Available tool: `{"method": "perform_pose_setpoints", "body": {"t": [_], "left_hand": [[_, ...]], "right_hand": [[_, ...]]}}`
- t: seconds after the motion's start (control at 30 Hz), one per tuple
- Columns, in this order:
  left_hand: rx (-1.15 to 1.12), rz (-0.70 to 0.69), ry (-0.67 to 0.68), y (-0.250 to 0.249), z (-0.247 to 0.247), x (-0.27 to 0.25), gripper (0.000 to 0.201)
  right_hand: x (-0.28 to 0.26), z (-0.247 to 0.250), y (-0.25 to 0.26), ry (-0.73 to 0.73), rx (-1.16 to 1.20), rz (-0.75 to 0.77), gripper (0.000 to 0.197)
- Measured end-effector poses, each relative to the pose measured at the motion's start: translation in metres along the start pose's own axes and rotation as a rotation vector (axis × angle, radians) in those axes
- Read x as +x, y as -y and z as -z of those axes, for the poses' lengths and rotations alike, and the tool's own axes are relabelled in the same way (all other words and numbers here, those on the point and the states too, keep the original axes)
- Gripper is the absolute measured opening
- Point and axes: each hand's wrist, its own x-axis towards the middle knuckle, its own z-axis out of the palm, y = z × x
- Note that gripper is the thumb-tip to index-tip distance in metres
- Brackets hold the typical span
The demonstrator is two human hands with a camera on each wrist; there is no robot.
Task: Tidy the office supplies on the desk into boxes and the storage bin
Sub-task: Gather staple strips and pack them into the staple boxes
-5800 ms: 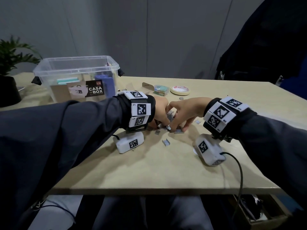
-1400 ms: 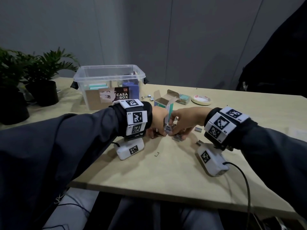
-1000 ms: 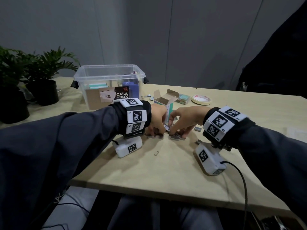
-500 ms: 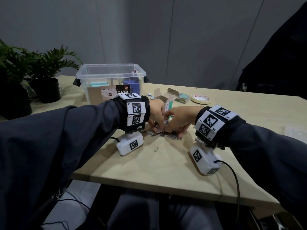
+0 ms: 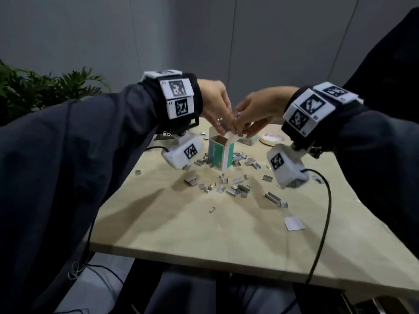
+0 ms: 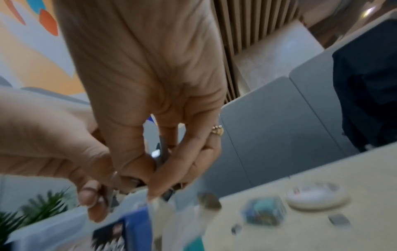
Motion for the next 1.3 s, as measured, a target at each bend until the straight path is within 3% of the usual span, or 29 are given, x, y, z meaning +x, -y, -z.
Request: {"method": "perform_pose_setpoints", "body": {"t": [0.1, 0.17, 0.23, 0.4, 0.5, 0.67, 0.8, 0.87, 1.0, 1.03, 1.1, 1.2, 1.3], "left_hand": [[-0.09, -0.028, -0.059, 0.004, 0.005, 0.011, 0.018], [-0.167, -0.021, -0.068, 0.014, 0.001, 0.019, 0.012], [-0.225, -0.003, -0.046, 0.026, -0.005, 0.027, 0.009], [-0.317, 0.036, -0.001, 0.046, -0.013, 0.034, 0.003], [-0.302, 0.071, 0.066, 0.047, -0.011, 0.033, 0.027], [-0.201, 0.143, 0.121, 0.041, -0.006, 0.026, 0.031], [-0.108, 0.107, 0.008, 0.039, 0.002, 0.022, 0.025], [-0.131, 0.072, -0.058, 0.04, 0.006, 0.02, 0.022], [-0.015, 0.037, -0.332, 0.054, 0.008, 0.02, 0.016], [0.054, 0.069, -0.332, 0.059, 0.007, 0.021, 0.021], [0.096, 0.146, -0.192, 0.068, 0.0, 0.022, 0.044], [-0.075, 0.189, 0.016, 0.078, -0.014, 0.026, 0.081], [-0.176, 0.164, 0.068, 0.082, -0.027, 0.029, 0.075]], "right_hand": [[0.011, 0.009, 0.005, -0.077, -0.038, -0.017, 0.031], [0.019, 0.007, 0.005, -0.071, -0.084, -0.04, 0.027], [0.025, 0.001, 0.003, -0.07, -0.121, -0.056, 0.018], [0.037, -0.012, 0.004, -0.052, -0.148, -0.109, 0.027], [0.043, -0.015, 0.008, -0.038, -0.143, -0.086, 0.031], [0.052, -0.022, 0.014, 0.051, -0.106, -0.086, 0.03], [0.057, -0.023, 0.011, 0.117, -0.116, -0.077, 0.03], [0.058, -0.021, 0.007, 0.166, -0.077, -0.06, 0.021], [0.058, -0.016, 0.001, 0.212, -0.027, -0.001, 0.013], [0.057, -0.016, 0.0, 0.224, -0.033, 0.004, 0.014], [0.057, -0.015, -0.001, 0.232, -0.036, 0.009, 0.015], [0.06, -0.016, 0.003, 0.226, -0.095, 0.015, 0.019], [0.067, -0.017, 0.006, 0.137, -0.315, 0.021, 0.035]]}}
